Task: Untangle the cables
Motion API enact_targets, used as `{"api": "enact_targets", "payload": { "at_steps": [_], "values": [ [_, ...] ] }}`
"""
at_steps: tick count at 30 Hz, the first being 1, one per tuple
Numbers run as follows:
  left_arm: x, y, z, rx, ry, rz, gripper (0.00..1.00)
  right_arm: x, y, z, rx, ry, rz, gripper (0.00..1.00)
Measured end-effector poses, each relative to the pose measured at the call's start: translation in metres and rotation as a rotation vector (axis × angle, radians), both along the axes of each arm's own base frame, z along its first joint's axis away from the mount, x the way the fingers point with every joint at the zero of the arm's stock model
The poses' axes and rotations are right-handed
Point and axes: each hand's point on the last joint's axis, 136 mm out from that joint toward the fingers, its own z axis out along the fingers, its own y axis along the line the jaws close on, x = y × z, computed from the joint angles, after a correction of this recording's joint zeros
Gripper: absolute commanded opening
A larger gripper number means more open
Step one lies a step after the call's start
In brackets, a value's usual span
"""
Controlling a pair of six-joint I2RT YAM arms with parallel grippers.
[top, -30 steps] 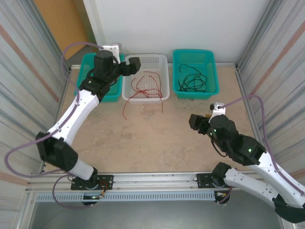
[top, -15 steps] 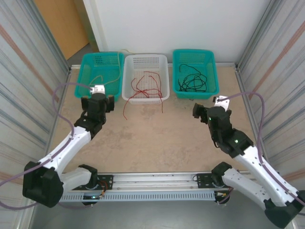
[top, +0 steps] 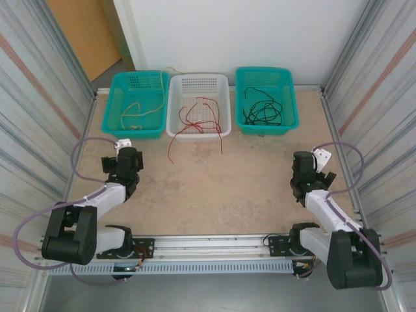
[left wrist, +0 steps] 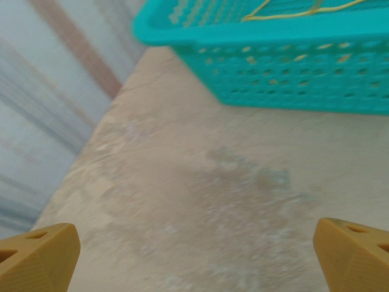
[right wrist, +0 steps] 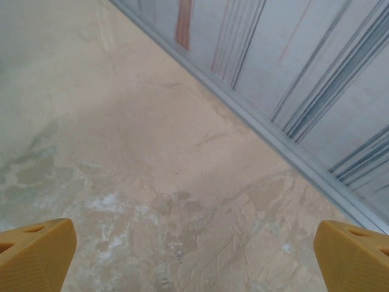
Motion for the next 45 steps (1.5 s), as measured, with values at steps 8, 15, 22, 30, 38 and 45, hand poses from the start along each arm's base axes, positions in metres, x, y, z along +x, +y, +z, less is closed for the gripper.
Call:
{"api": "enact_targets", "payload": {
  "at_steps": [8,15,22,30,38,45],
  "values": [
    [0.013,0.015,0.003,-0.157,-0.162,-0.056,0.99,0.055,0.040,-0.021,0.038,-0.070,0.288,0.99],
    [0.030,-0.015,-0.024,-0.217,-0.168,-0.212,0.99,0.090,0.062,-0.050,0.064,-0.065,0.458,0.99],
    [0.049,-0.029,-0.018,-0.221,-0.159,-0.275,0.99,0.111,0.052,-0.029,0.098,-0.141,0.476,0.99],
    [0.051,-0.031,-0.016,-0.217,-0.157,-0.279,0.99,0.112,0.059,-0.029,0.107,-0.145,0.502,0.99],
    [0.050,-0.034,-0.019,-0.216,-0.141,-0.286,0.99,0.112,0.059,-0.029,0.108,-0.144,0.503,0.99],
    [0.053,-0.043,-0.019,-0.217,-0.121,-0.346,0.99,0.118,0.066,-0.028,0.152,-0.149,0.565,0.99]
  ]
}}
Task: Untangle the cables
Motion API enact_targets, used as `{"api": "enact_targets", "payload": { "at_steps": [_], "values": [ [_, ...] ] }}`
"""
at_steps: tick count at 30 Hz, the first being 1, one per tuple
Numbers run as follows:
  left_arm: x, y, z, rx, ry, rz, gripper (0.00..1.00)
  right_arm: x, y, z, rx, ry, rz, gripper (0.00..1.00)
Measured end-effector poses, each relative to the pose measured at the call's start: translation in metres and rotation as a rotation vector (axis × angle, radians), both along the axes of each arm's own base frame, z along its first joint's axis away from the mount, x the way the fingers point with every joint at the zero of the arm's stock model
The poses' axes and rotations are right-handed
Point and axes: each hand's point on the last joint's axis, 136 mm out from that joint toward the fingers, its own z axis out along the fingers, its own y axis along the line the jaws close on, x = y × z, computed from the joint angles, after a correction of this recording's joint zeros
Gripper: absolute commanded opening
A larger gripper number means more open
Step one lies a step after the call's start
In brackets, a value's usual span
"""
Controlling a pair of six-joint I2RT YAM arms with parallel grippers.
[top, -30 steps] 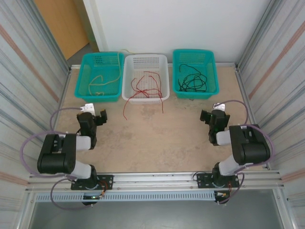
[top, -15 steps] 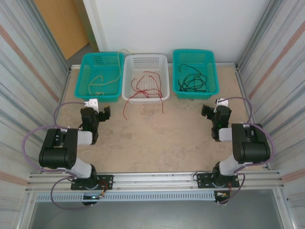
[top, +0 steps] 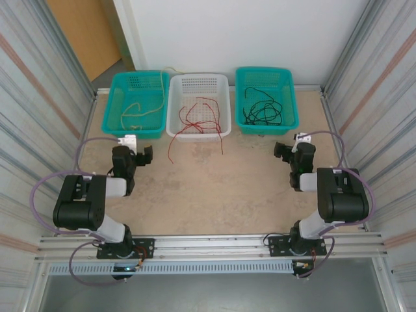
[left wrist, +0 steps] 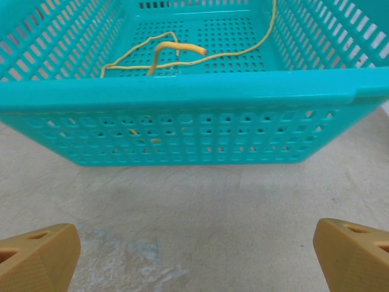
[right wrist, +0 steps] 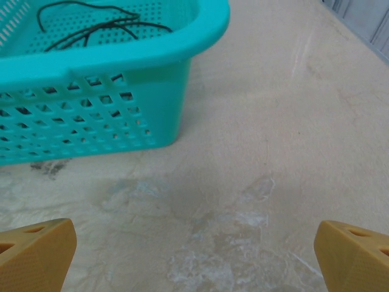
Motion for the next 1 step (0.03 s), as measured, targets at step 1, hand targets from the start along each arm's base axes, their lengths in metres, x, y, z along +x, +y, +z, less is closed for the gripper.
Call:
{"api": "enact_targets", "payload": {
  "at_steps": [1],
  "values": [
    [0.0004,-0.0015,0.0000,-0.004,0.001,-0.010,0.99,0.0003,0.0015,0.0001,0.004,-0.001,0.009,0.99]
  ]
}}
